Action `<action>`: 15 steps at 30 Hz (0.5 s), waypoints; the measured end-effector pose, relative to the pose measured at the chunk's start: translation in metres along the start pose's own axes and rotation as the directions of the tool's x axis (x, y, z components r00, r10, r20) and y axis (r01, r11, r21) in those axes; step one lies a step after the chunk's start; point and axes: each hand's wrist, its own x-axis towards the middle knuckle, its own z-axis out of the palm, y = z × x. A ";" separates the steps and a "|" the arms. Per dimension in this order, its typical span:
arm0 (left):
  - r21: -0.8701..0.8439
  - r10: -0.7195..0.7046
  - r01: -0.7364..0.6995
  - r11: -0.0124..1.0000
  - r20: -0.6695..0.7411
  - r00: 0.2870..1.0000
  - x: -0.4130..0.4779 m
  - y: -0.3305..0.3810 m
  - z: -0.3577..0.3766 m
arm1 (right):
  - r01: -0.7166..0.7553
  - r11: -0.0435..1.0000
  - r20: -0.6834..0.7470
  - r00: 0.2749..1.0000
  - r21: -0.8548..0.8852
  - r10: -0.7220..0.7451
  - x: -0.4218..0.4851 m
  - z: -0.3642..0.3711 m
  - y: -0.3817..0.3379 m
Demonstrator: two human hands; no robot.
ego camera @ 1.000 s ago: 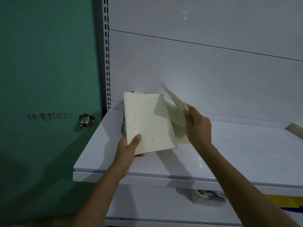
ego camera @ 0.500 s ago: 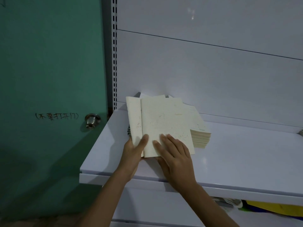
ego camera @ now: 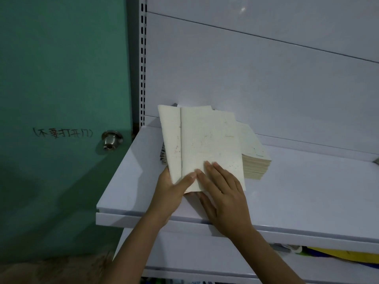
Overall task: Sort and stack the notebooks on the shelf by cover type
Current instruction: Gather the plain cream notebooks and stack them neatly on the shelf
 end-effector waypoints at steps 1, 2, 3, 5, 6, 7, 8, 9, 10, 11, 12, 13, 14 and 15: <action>0.011 -0.001 0.001 1.000 -0.011 1.000 -0.001 0.001 0.000 | 0.004 1.000 0.009 1.000 0.008 -0.004 0.000 0.000 0.001; 0.028 0.001 -0.001 1.000 -0.030 1.000 -0.002 0.001 0.001 | 0.006 1.000 0.020 1.000 0.016 -0.006 0.001 -0.001 0.000; 0.051 0.007 -0.005 0.999 -0.054 0.999 -0.004 0.002 0.003 | 0.001 1.000 0.033 0.999 0.029 -0.002 0.001 -0.002 -0.001; 0.088 0.036 -0.028 0.996 -0.087 0.996 -0.011 0.008 0.007 | -0.033 0.996 0.034 0.999 0.079 0.031 0.003 -0.009 -0.007; 0.096 0.054 -0.046 0.994 -0.089 0.995 -0.015 0.013 0.010 | -0.070 0.990 0.011 0.998 0.120 0.069 0.003 -0.014 -0.011; 0.099 0.073 -0.064 0.993 -0.083 0.994 -0.020 0.019 0.013 | -0.126 0.978 -0.033 0.990 0.164 0.134 0.004 -0.019 -0.015; 0.102 0.088 -0.080 0.992 -0.070 0.994 -0.024 0.025 0.016 | -0.206 0.955 -0.091 0.969 0.212 0.230 0.005 -0.025 -0.019; 0.103 0.099 -0.093 0.990 -0.053 0.994 -0.030 0.031 0.019 | -0.309 0.911 -0.152 0.921 0.273 0.358 0.006 -0.032 -0.022; 0.100 0.109 -0.105 0.989 -0.035 0.993 -0.036 0.036 0.022 | -0.421 0.829 -0.191 0.838 0.368 0.511 0.006 -0.041 -0.025; 0.091 0.114 -0.111 0.990 -0.022 0.993 -0.043 0.040 0.027 | -0.511 0.699 -0.185 0.726 0.500 0.662 0.006 -0.052 -0.027; 0.077 0.112 -0.110 0.991 -0.014 0.994 -0.050 0.043 0.033 | -0.558 0.537 -0.121 0.614 0.633 0.780 0.005 -0.064 -0.025; 0.063 0.104 -0.103 0.993 -0.006 0.995 -0.057 0.045 0.039 | -0.575 0.381 -0.019 0.536 0.724 0.844 0.003 -0.076 -0.020; 0.055 0.095 -0.095 0.994 0.005 0.995 -0.064 0.046 0.047 | -0.578 0.266 0.085 0.509 0.772 0.857 -0.001 -0.090 -0.012; 0.056 0.087 -0.087 0.995 0.019 0.996 -0.070 0.047 0.056 | -0.586 0.208 0.170 0.523 0.783 0.835 -0.007 -0.104 -0.001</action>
